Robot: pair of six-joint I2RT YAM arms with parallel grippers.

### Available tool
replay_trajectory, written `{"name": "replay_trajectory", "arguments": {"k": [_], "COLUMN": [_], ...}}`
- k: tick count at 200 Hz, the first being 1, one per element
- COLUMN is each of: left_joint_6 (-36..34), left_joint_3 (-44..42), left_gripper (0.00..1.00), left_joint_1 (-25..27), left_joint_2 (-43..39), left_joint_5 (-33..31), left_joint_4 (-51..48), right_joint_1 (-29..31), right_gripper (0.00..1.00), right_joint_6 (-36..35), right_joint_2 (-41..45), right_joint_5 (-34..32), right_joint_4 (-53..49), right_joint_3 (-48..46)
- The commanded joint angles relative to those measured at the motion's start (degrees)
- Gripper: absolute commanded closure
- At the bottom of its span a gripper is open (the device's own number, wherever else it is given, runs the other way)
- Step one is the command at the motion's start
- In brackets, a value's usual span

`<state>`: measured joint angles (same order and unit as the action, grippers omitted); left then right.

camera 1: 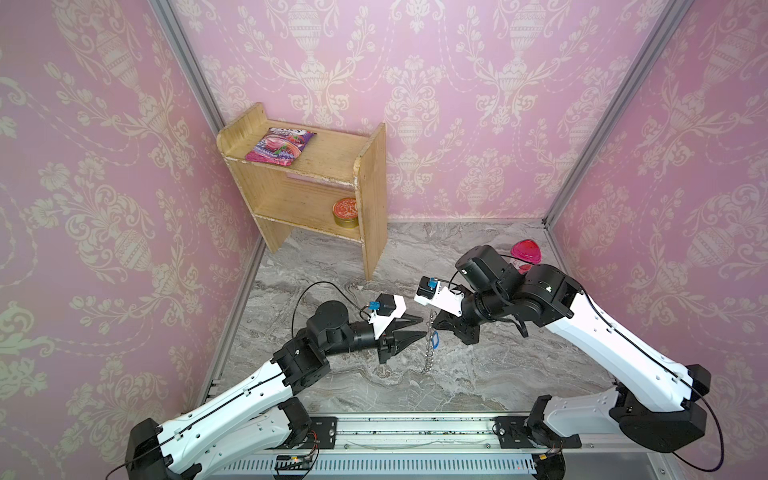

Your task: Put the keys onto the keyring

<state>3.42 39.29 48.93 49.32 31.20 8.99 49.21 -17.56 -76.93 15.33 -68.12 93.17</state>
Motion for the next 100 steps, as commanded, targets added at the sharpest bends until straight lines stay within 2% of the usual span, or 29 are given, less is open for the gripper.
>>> {"name": "replay_trajectory", "arguments": {"k": [1,45,100], "left_joint_6": [-2.33,-3.42,-3.18], "left_joint_3": [0.64,0.03,0.02], "left_gripper": [0.65,0.65,0.68], "left_joint_1": [0.04,0.13,0.29], "left_joint_2": [-0.47,-1.09,0.9], "left_joint_5": [1.26,-1.3,-0.13], "left_joint_4": [-1.74,-0.31,2.33], "right_joint_1": [0.62,0.98,1.61], "right_gripper": [1.0,1.0,1.0], "right_joint_6": [-1.61,-1.76,-2.19], "right_joint_2": [-0.15,-0.68,-1.36], "right_joint_5": [-0.23,1.59,3.67], "right_joint_4": [-2.19,-2.04,-1.93], "right_joint_3": [2.38,2.71,3.09]}}
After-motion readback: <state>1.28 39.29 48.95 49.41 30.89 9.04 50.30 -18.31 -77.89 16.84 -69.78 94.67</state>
